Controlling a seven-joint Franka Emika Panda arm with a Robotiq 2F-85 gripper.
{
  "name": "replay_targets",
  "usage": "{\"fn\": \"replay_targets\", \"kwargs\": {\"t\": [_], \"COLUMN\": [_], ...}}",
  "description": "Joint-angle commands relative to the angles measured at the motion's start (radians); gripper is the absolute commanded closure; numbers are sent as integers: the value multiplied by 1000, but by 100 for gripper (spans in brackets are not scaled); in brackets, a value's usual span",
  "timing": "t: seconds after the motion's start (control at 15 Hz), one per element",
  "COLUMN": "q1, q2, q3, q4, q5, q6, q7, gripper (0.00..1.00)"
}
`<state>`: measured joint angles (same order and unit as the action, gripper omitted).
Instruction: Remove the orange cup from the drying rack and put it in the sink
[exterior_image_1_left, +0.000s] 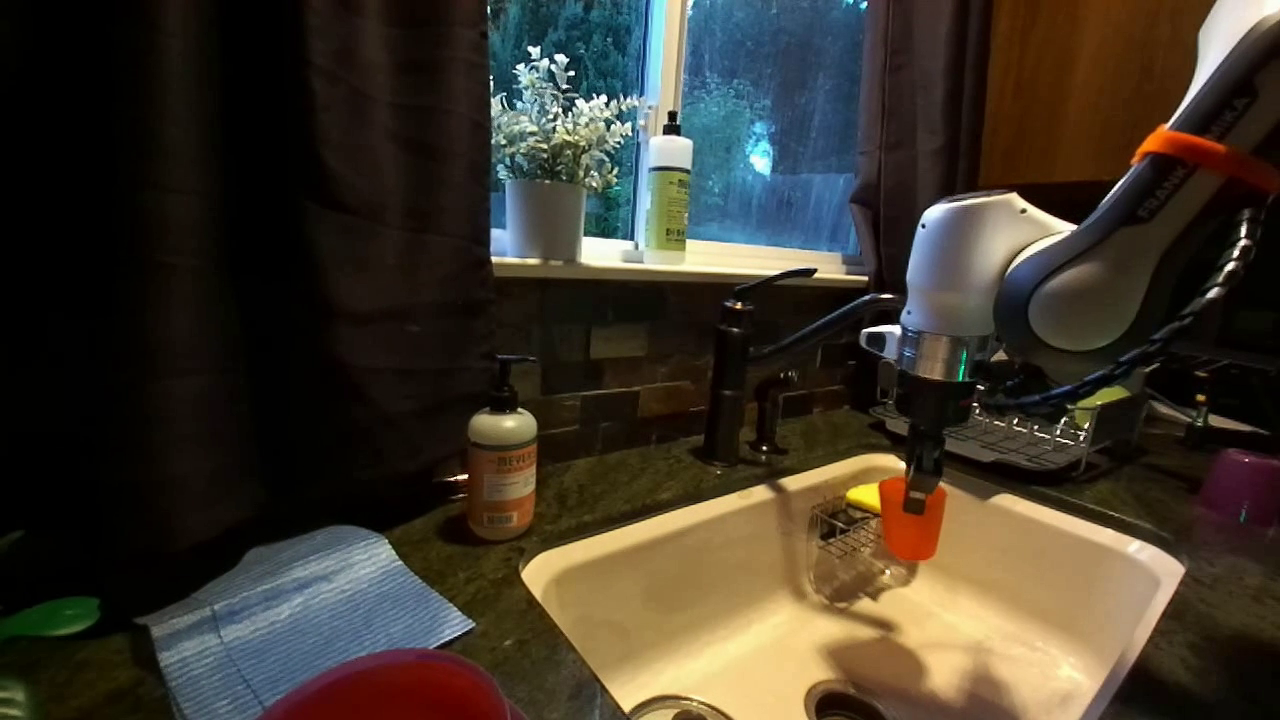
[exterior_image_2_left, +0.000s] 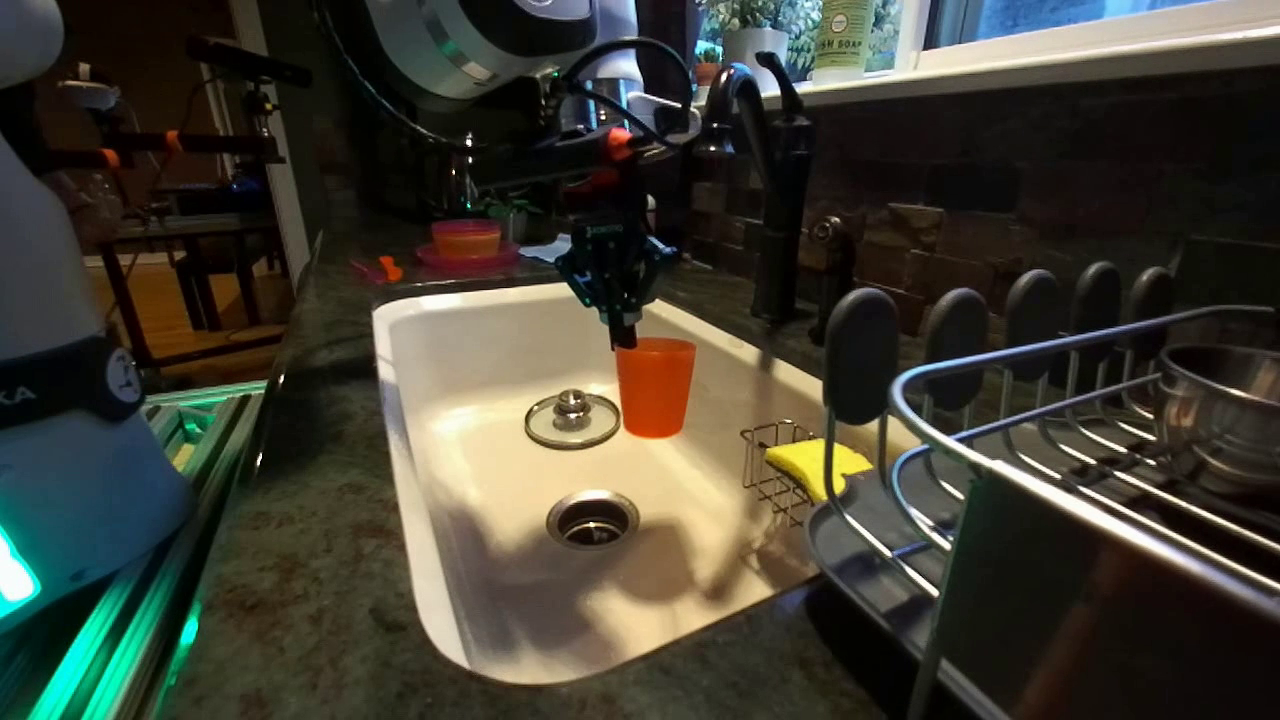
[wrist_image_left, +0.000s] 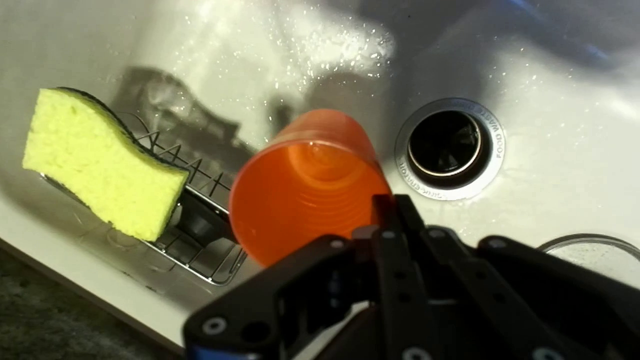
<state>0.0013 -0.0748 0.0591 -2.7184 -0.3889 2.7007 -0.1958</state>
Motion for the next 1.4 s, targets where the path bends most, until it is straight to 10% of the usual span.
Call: {"fn": "replay_targets", "kwargs": {"t": [0.0,1.33], "q1": [41,168], "q2": [115,546], "q3": [23,-174], "q4": [42,246], "q5": [3,-388], "q6": [29,344], "q7": [22,287], "gripper": [99,99]}}
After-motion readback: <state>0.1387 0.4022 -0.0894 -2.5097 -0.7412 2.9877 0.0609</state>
